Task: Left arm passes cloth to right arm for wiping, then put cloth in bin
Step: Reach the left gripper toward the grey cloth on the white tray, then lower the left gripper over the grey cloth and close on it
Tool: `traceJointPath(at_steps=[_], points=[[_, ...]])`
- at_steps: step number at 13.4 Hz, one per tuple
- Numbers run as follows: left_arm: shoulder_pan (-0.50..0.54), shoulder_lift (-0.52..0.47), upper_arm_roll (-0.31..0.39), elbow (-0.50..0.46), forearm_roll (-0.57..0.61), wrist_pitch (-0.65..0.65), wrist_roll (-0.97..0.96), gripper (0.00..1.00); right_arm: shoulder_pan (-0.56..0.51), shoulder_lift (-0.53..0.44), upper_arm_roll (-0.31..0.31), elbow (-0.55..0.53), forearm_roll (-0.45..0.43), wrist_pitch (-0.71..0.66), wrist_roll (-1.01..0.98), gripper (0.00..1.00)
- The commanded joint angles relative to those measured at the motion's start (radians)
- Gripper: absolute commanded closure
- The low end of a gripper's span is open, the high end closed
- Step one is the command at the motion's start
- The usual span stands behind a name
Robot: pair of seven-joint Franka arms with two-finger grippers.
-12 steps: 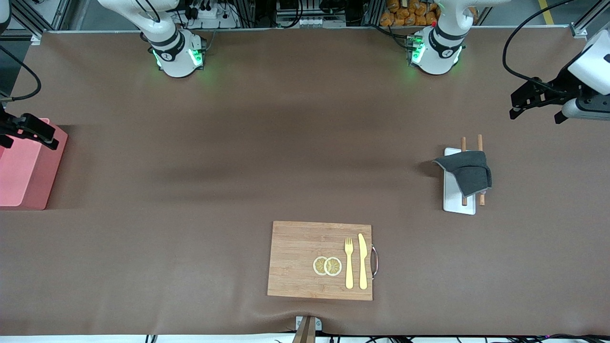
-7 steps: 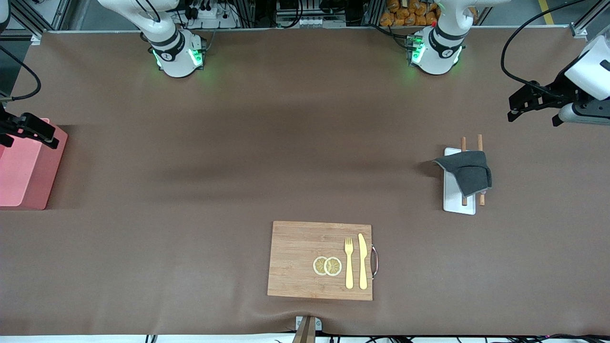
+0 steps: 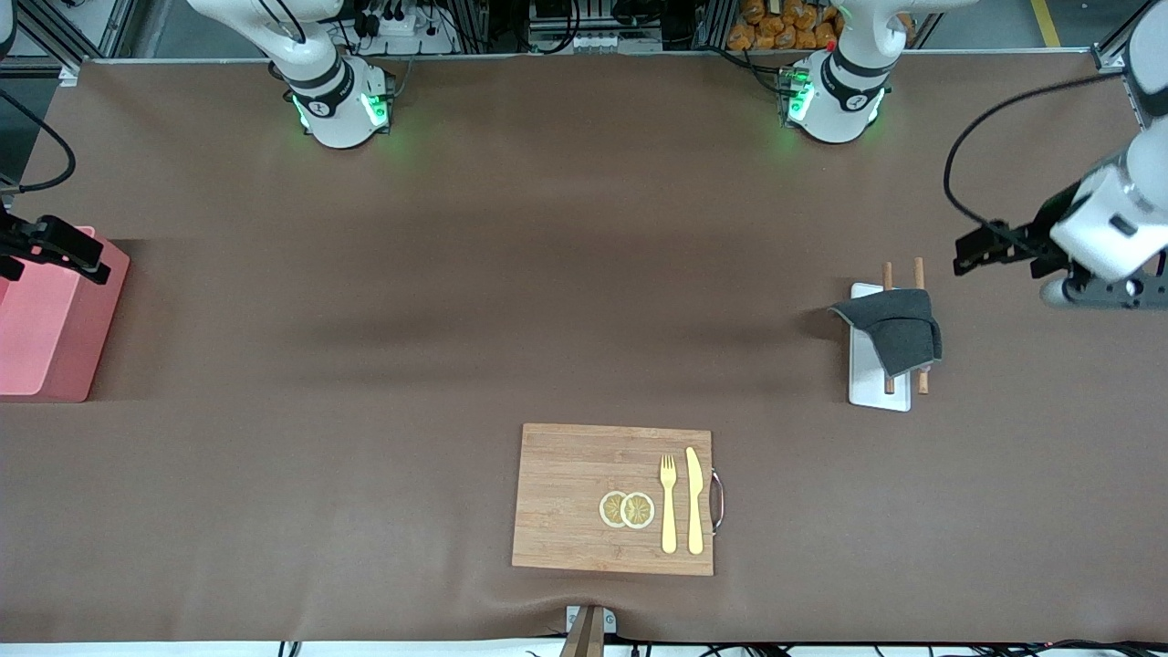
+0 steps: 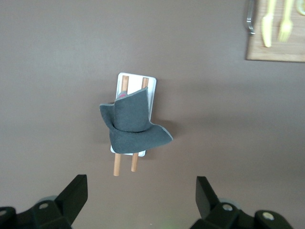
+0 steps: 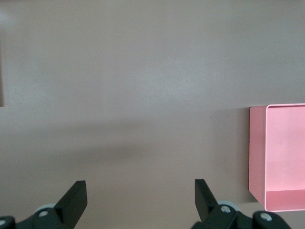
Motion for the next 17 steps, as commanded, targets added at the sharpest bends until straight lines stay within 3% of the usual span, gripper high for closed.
traceJointPath(at_steps=[1,9,17], points=[[0.005,0.107,-0.002,0.052,0.024,0.007,-0.106,0.00,-0.013,0.006,0.008,0.020,0.018,-0.009,0.006,0.00],[0.058,0.325,-0.003,0.044,0.081,0.163,-0.395,0.00,-0.016,0.009,0.008,0.019,0.018,-0.006,0.005,0.00],[0.081,0.362,-0.008,0.047,0.082,0.191,-0.816,0.00,-0.013,0.014,0.008,0.019,0.018,-0.008,0.005,0.00]])
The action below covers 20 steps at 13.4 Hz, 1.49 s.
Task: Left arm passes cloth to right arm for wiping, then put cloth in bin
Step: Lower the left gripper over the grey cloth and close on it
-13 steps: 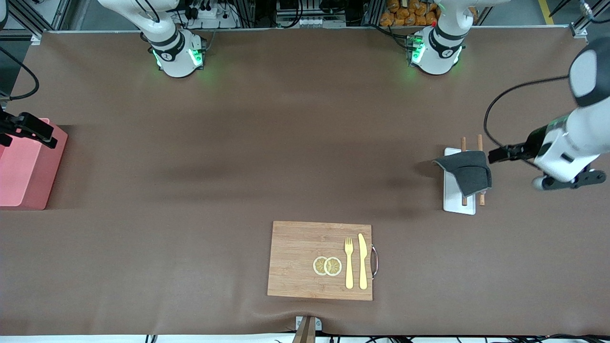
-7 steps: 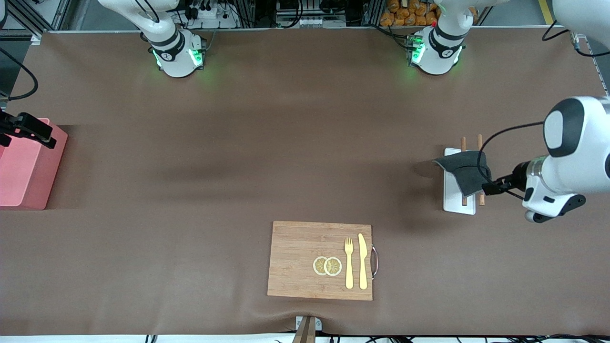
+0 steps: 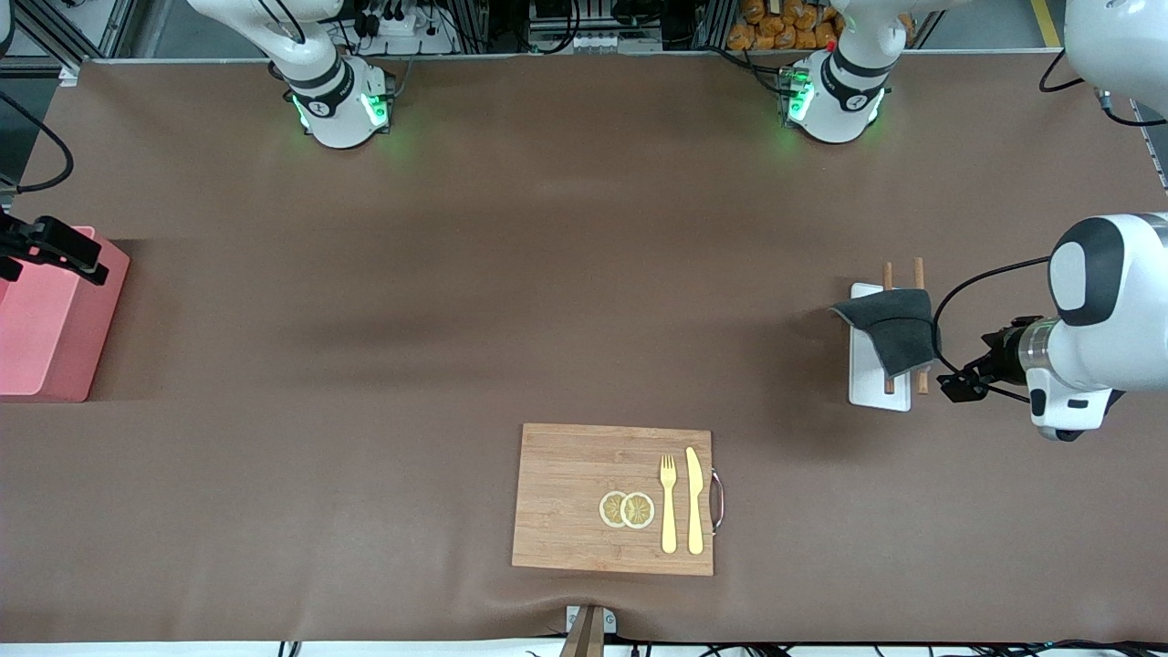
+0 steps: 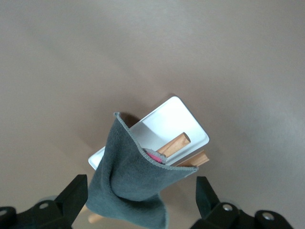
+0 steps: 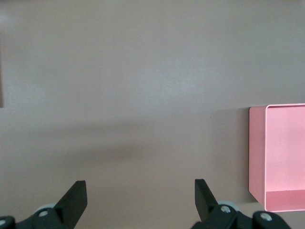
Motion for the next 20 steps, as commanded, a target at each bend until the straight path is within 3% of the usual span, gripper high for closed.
traceJointPath(at_steps=[1,4,8,20], points=[[-0.006,0.017,-0.009,0.018,0.023,0.003,-0.168,0.00,-0.008,0.015,0.007,0.015,0.017,-0.009,0.005,0.00],[-0.067,0.048,-0.006,0.018,0.040,0.005,-0.366,0.00,-0.009,0.015,0.007,0.017,0.017,-0.007,0.005,0.00],[-0.134,0.100,-0.012,0.015,0.191,0.007,-0.737,0.00,-0.002,0.021,0.009,0.017,0.017,-0.007,0.005,0.00],[-0.132,0.117,-0.012,-0.063,0.244,0.051,-0.905,0.00,-0.002,0.021,0.012,0.011,0.017,-0.018,0.005,0.00]])
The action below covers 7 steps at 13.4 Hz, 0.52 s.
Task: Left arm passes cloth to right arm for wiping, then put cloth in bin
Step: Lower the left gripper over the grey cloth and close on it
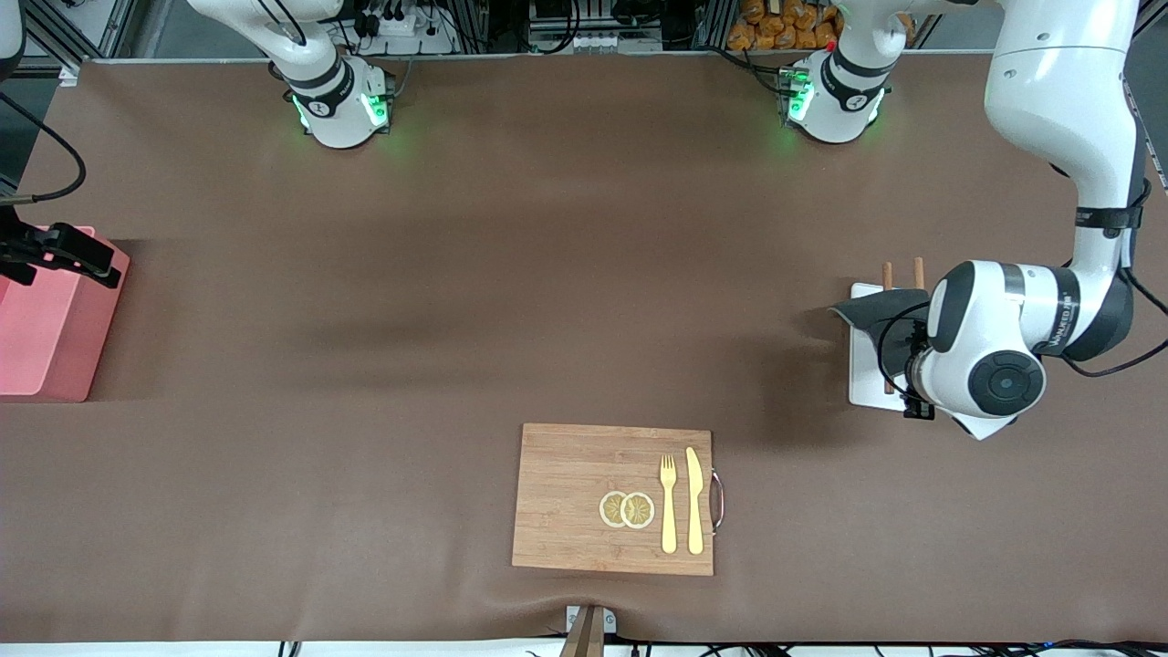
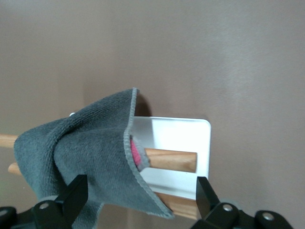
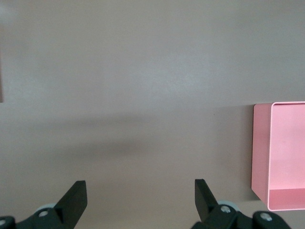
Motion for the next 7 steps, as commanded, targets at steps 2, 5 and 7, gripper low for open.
traceJointPath(at_steps=[2,5,7], points=[[-0.016,-0.009,-0.003,-0.047,0.058,0.016,-0.056,0.00,-0.006,0.005,0.003,0.011,0.038,-0.004,0.008,0.00],[-0.023,-0.012,-0.001,-0.057,0.058,0.013,-0.067,0.00,-0.049,0.021,0.000,0.006,0.117,-0.001,-0.001,0.00],[-0.026,-0.011,-0.003,-0.057,0.060,0.007,-0.100,0.00,-0.040,0.024,0.000,0.008,0.117,-0.001,0.000,0.00]])
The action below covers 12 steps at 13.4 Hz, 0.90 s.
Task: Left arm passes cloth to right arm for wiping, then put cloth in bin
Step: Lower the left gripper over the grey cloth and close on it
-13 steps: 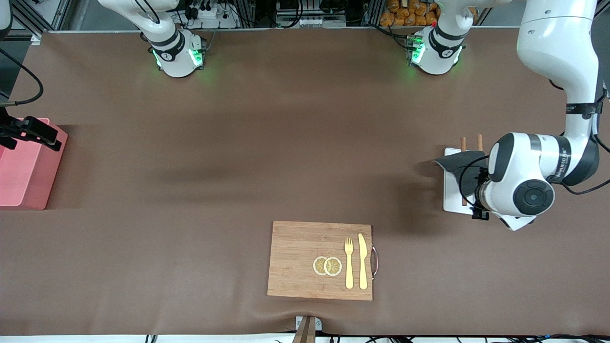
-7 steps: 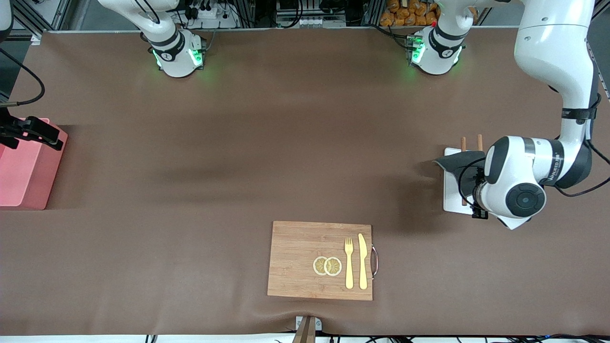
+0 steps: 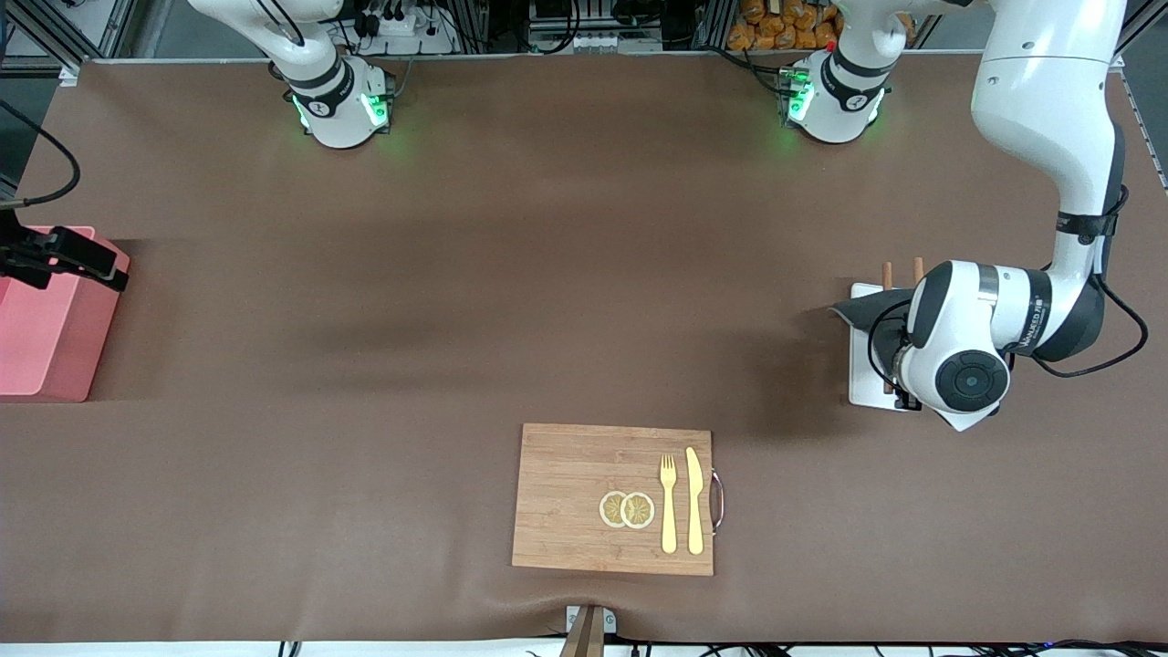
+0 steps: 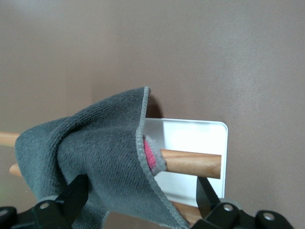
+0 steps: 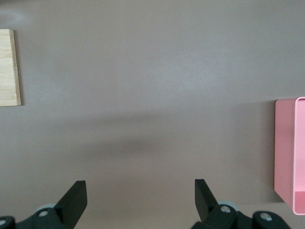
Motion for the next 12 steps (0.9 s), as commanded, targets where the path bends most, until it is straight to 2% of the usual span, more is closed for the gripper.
traceJointPath(at_steps=[1,2,3,5,10,11,12], points=[[-0.015,-0.010,0.000,-0.018,0.021,-0.004,-0.059,0.07,-0.004,0.006,0.006,0.008,0.020,-0.002,0.001,0.00],[-0.015,-0.008,0.000,-0.018,0.021,-0.011,-0.071,0.36,-0.004,0.006,0.008,0.008,0.017,-0.002,0.001,0.00],[-0.018,-0.005,0.000,-0.018,0.021,-0.013,-0.068,0.58,-0.004,0.006,0.009,0.010,0.012,-0.004,0.001,0.00],[-0.020,-0.005,-0.001,-0.016,0.021,-0.025,-0.076,0.81,-0.007,0.003,0.009,0.011,0.010,-0.002,0.001,0.00],[-0.016,-0.016,0.005,-0.003,0.023,-0.067,-0.074,0.82,-0.002,0.003,0.011,0.010,0.010,-0.002,0.001,0.00],[-0.018,-0.016,0.005,-0.003,0.032,-0.077,-0.077,0.87,0.002,0.001,0.011,0.011,0.010,-0.004,0.001,0.00],[-0.020,-0.016,0.003,0.001,0.043,-0.080,-0.082,1.00,0.002,0.003,0.011,0.013,0.009,-0.004,0.001,0.00]])
